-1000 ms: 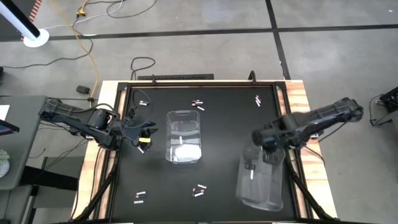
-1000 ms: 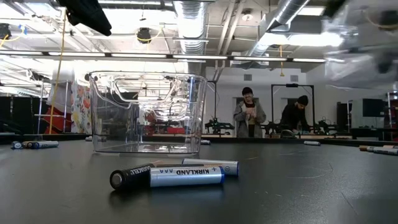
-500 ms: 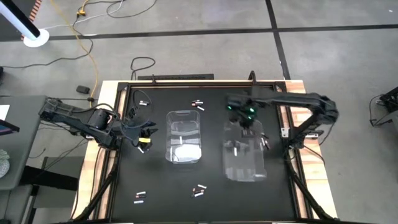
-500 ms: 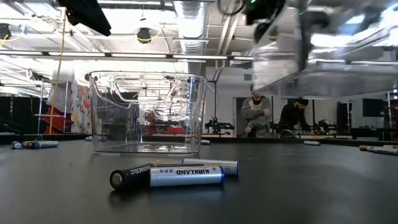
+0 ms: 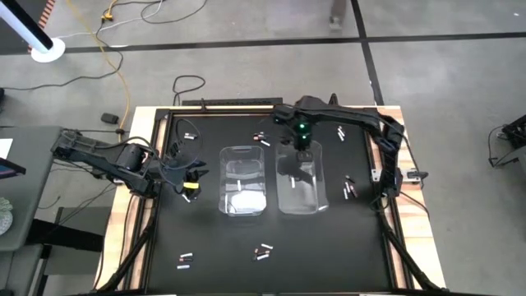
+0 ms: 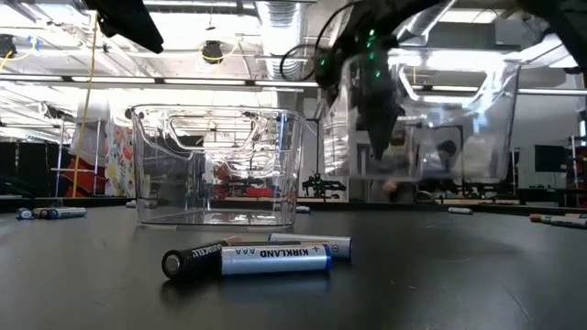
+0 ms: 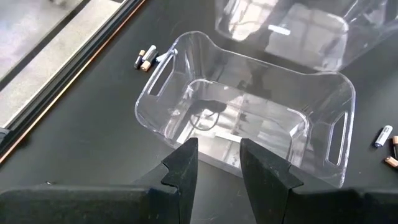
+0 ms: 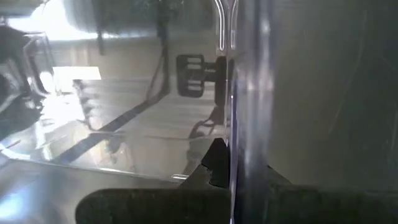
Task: Sort batteries
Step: Move the bottom transparent bin to the center of the table
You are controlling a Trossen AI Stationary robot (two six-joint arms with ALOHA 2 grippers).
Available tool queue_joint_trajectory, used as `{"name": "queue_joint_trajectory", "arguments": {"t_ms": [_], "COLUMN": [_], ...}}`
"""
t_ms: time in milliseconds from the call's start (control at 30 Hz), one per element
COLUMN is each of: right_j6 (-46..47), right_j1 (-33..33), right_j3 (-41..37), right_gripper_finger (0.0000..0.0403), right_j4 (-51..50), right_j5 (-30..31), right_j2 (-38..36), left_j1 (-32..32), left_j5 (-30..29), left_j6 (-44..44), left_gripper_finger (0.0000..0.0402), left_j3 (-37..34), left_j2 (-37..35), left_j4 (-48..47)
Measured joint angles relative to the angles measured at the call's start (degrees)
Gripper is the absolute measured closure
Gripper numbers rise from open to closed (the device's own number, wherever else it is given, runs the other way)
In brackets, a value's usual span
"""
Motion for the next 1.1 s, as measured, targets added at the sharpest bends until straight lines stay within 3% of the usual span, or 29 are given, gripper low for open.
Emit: {"name": "queue_joint_trajectory", "arguments": {"t_ms": [400,1100], "right_j6": [1.59,1.75], "right_j1": [-0.7,-1.01], "right_j3": [0.02,-3.88], "right_gripper_finger": [0.0402,0.0402], "right_j4": [8.35,10.03], "right_j5": [-3.64,-3.37], "right_j2": [3.46,3.37], "left_j1": [0.01,-0.01], "left_j5": [0.0,0.0], "left_j6": [0.25,0.82], "left_gripper_finger": [0.0285,0.0285], "left_j3": [0.0,0.0], "left_j2": [0.01,0.0], "left_j4": [-0.04,0.02]}}
